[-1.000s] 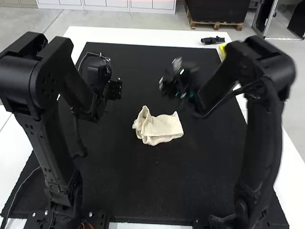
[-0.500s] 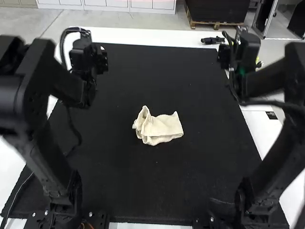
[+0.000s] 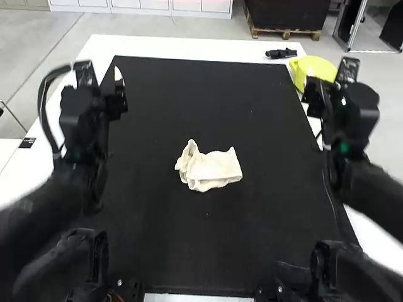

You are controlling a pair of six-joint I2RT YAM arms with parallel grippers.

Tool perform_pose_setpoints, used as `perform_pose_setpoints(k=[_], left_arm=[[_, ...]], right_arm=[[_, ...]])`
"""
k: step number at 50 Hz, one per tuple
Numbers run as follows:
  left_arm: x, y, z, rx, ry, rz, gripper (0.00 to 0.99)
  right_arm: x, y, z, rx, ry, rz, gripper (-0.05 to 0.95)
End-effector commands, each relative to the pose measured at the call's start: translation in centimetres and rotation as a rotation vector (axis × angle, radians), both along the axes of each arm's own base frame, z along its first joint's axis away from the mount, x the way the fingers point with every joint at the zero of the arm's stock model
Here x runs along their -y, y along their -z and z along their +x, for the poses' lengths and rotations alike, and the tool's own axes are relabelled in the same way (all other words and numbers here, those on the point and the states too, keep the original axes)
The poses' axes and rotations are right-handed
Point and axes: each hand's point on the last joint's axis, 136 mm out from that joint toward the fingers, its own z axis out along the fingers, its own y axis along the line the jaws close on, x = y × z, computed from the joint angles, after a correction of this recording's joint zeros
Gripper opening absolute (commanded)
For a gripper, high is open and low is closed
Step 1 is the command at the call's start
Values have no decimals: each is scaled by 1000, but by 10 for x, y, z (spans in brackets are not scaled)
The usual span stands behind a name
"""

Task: Fold the towel.

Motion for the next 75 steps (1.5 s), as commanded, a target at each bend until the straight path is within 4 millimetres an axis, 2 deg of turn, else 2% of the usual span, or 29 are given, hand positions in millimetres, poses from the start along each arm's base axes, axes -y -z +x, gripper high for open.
perform_pose_setpoints(k=[1, 6, 10, 13, 20, 40, 56, 63, 68, 75], left_arm=[[5, 5, -20, 50, 37, 4, 969], [3, 17, -39, 64, 26, 16, 967], [-1, -2, -57, 144, 8, 22, 966], [-5, -10, -68, 184, -21, 54, 962], [-9, -1, -61, 135, -28, 58, 959], [-6, 10, -59, 103, 7, 12, 962], [-8, 40, -52, -23, 5, -12, 964], [-6, 60, -49, -103, 13, -18, 962], [-5, 64, -49, -118, 16, -20, 962], [-6, 70, -49, -148, 11, -20, 962]], right_arm=[[3, -5, -31, 71, 6, 19, 908], [4, -8, -59, 120, 9, 6, 908], [2, -11, -82, 169, 0, -22, 908], [-2, -21, -95, 233, -8, -75, 908], [3, -7, -83, 164, 6, -54, 908], [1, 1, -86, 189, -27, 14, 905], [-2, 42, -74, 46, -48, 10, 907], [3, 53, -72, 16, -18, 14, 907], [5, 68, -70, -27, 1, -8, 908], [2, 74, -68, -57, -19, -25, 907]])
